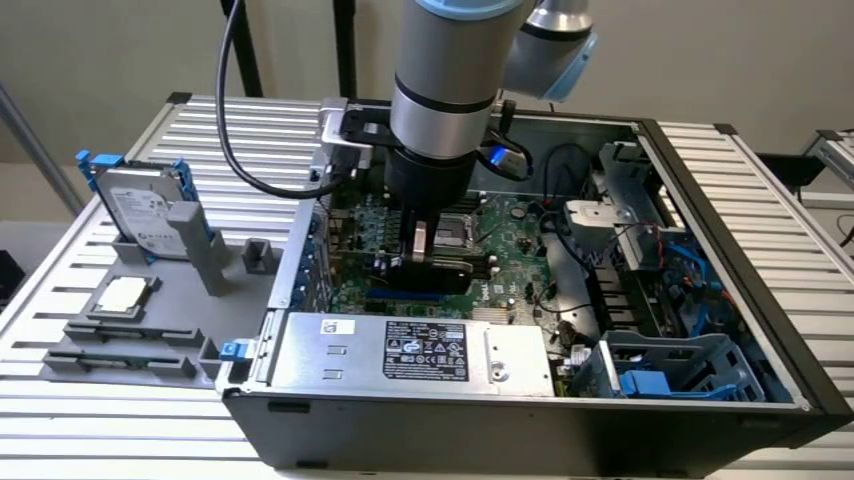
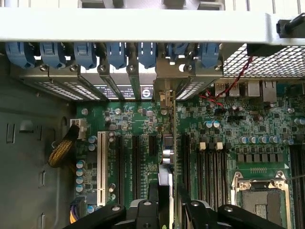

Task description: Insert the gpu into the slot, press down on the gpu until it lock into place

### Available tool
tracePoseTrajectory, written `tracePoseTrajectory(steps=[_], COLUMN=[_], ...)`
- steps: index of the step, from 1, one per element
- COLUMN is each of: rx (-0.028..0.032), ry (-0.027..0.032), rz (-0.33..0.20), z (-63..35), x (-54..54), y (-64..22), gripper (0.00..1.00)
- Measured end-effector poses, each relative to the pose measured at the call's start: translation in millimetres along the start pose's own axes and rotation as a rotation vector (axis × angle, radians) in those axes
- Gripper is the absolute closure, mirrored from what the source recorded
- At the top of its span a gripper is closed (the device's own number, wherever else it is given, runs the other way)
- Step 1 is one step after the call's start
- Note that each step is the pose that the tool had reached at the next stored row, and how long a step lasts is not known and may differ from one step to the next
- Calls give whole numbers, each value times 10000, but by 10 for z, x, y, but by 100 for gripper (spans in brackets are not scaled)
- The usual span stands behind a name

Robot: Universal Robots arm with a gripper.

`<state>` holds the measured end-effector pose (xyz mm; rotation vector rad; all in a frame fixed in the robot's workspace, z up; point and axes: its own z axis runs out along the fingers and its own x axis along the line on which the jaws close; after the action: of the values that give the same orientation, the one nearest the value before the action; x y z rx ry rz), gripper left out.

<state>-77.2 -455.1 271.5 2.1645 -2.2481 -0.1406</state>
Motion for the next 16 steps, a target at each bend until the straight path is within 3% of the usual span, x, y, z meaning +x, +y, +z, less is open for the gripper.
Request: tracePoseTrajectory(steps=[16], rx=[-2], ry=[3], rz=[-39], z=[73], x=[-3], y=[20], gripper=[74])
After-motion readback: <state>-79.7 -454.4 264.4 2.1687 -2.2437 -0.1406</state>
